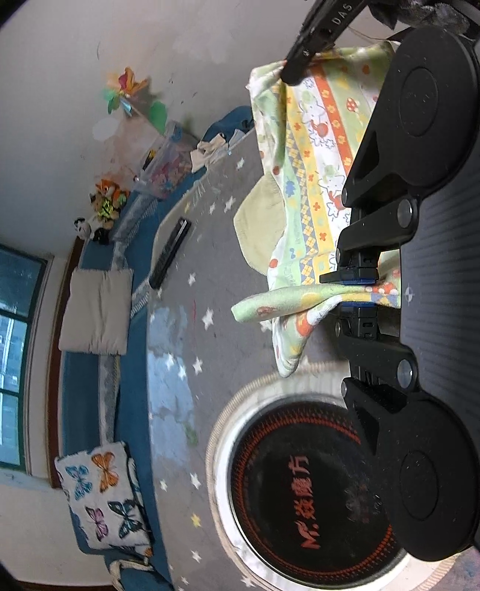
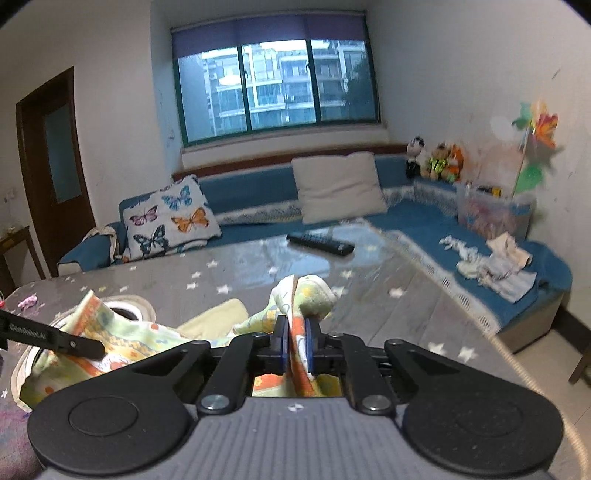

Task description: Fold clothes

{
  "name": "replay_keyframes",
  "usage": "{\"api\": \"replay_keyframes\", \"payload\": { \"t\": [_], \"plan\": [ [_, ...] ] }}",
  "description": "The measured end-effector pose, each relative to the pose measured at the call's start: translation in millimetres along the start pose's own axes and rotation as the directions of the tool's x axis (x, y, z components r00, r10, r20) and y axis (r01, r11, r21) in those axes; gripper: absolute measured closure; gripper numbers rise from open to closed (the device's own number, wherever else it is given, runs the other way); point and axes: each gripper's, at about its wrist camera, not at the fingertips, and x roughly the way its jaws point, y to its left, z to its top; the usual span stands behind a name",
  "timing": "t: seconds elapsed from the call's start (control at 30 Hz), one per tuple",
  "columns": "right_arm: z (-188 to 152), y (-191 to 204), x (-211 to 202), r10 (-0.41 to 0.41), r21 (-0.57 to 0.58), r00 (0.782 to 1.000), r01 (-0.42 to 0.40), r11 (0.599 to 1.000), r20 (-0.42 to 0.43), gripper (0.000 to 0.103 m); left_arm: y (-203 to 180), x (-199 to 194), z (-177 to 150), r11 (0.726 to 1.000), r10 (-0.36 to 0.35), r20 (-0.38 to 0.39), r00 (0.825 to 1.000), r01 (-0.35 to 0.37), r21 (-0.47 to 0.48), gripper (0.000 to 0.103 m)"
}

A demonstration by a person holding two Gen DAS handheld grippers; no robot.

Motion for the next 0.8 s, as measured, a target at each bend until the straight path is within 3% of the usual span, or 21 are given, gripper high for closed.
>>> {"api": "replay_keyframes", "payload": {
  "t": [0.33,0.8],
  "plan": [
    [29,-14,-18,-0.056,-0.027,0.996,0.058,0.998,0.071,0.095,-35,-4,20,0.997,-0.007,0.057,0.998,0.002,0.079,0.095],
    [42,-30,-2,-0.088,-0.017,0.992,0.09,0.996,0.092,0.095,-53,13,41,0.99,0.024,0.066,0.998,-0.033,0.14,0.095]
  ]
}}
